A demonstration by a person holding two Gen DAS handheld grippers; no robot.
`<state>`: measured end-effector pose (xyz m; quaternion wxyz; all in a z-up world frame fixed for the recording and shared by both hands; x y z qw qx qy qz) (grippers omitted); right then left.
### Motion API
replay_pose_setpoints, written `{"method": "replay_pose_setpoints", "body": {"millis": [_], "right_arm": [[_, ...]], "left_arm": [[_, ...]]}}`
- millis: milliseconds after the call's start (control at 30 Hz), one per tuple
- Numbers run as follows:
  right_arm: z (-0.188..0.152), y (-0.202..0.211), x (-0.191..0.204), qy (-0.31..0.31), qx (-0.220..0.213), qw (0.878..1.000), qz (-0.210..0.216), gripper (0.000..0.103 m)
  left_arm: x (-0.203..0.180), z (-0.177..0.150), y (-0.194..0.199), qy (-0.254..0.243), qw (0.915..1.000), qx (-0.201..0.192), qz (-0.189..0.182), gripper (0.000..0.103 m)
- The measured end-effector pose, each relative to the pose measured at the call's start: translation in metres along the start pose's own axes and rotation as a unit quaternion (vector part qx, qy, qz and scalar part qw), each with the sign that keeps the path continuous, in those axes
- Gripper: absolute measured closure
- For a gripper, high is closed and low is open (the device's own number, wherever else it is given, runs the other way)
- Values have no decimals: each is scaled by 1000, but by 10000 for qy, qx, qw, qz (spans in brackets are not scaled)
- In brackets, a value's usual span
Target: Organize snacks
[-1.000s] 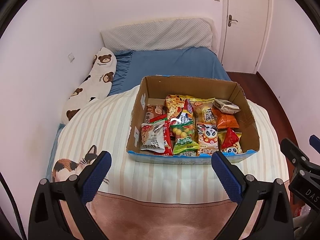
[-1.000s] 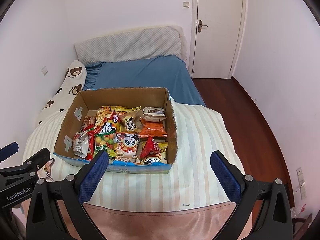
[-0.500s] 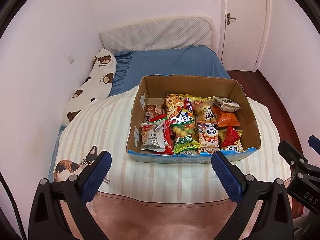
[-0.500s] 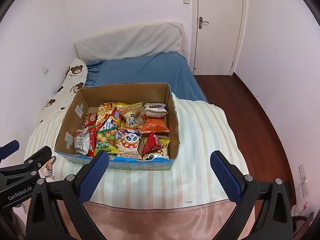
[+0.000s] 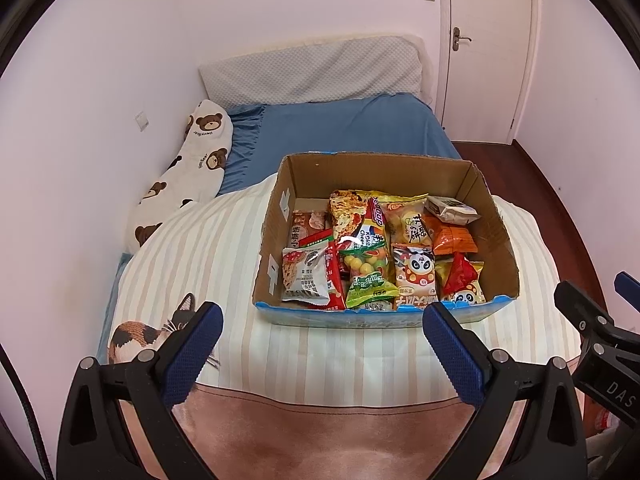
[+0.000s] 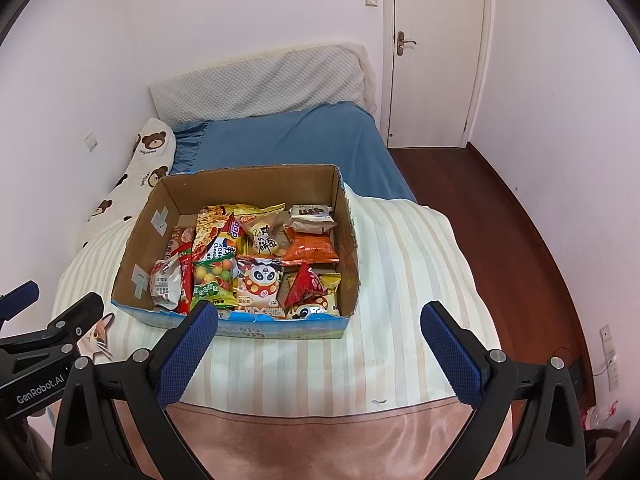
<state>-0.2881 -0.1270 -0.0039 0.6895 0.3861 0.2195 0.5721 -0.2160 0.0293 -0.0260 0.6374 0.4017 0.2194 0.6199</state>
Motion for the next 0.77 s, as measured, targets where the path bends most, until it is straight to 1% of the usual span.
{"method": "replay_pose_setpoints", "body": {"millis": [767], "right_arm": [[-1,2,1,8,13,10000,11,0]], "left_arm": [[2,-4,0,9,10000,-21,-17,1]]}}
Point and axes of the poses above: each gripper's, at about its wrist camera, not at the fingertips, and y roughly against the way its jaws point, x to its left, z to its top, the point moved 1 cm from there along -y, roughly the way its jaws point, and after that the axes turned 9 degrees about -y, right-handed, at the moved point
